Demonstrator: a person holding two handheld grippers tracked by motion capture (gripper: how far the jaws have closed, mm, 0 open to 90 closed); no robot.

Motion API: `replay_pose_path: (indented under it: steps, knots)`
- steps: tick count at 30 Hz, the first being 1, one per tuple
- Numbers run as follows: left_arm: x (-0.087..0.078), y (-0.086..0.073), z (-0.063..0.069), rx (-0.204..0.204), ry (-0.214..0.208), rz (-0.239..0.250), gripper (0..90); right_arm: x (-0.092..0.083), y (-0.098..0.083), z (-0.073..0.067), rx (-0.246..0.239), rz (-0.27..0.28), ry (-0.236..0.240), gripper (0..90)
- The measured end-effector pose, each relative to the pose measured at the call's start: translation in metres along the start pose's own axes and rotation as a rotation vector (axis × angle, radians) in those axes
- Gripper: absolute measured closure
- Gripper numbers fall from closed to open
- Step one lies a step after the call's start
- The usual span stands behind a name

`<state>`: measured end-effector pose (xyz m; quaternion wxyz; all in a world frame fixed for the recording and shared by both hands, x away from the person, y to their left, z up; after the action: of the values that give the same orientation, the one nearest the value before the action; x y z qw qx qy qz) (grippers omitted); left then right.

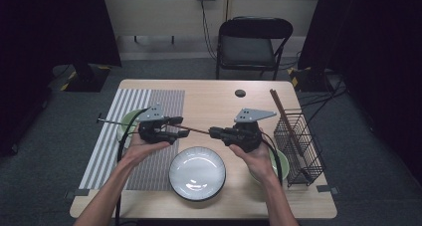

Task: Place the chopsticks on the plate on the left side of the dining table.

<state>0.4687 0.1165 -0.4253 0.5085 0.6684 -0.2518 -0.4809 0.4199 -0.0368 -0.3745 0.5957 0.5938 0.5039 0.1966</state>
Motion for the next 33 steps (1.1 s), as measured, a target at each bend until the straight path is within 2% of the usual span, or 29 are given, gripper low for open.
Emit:
replay_pose_path:
  steps: [3, 7, 12, 14, 15, 18, 20, 23, 27, 30, 33]
  knots:
    - [0.0, 0.0, 0.001, 0.001, -0.013, 0.002, 49.5, -0.003, 0.007, -0.004, -0.028, -0.004, -0.012, 85.6]
    - [0.003, -0.002, 0.006, 0.007, -0.041, -0.01, 57.8, -0.005, 0.017, -0.004, -0.029, 0.008, -0.006, 85.7]
    - [0.008, -0.005, 0.014, -0.004, -0.099, -0.007, 66.5, -0.006, 0.036, -0.007, -0.037, 0.045, 0.013, 86.0]
    - [0.009, -0.005, 0.017, -0.007, -0.112, -0.006, 70.2, -0.007, 0.045, -0.007, -0.043, 0.059, 0.01, 85.9]
    - [0.01, -0.005, 0.022, -0.006, -0.139, -0.006, 72.0, -0.007, 0.049, -0.007, -0.043, 0.067, 0.014, 85.9]
    - [0.011, -0.004, 0.03, 0.001, -0.169, 0.002, 75.0, -0.006, 0.058, -0.006, -0.045, 0.082, 0.008, 85.6]
    - [0.013, -0.004, 0.035, -0.004, -0.189, 0.001, 76.9, -0.006, 0.063, -0.004, -0.033, 0.103, 0.001, 85.3]
    - [0.016, -0.003, 0.044, -0.016, -0.226, 0.015, 79.6, -0.006, 0.068, 0.0, -0.021, 0.128, 0.0, 82.1]
    - [0.019, -0.005, 0.06, 0.001, -0.29, -0.013, 84.1, -0.003, 0.071, 0.006, -0.013, 0.126, -0.006, 73.8]
    - [0.019, -0.003, 0.066, 0.002, -0.303, -0.024, 84.4, 0.001, 0.073, 0.009, -0.005, 0.133, 0.0, 67.7]
    - [0.015, 0.002, 0.064, -0.023, -0.298, 0.01, 84.4, 0.003, 0.074, 0.011, 0.009, 0.144, -0.012, 58.4]
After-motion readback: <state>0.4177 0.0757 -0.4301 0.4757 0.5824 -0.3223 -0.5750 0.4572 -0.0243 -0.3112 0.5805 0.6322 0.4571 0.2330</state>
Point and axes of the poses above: each handheld gripper's, and its own axes: x roughly forward along the jaws, y roughly out of its top, z roughly to its right, the point moved 9 cm from there along x, roughly forward along the jaws, and after that the axes turned 3 degrees about x, right-handed, at the moved point
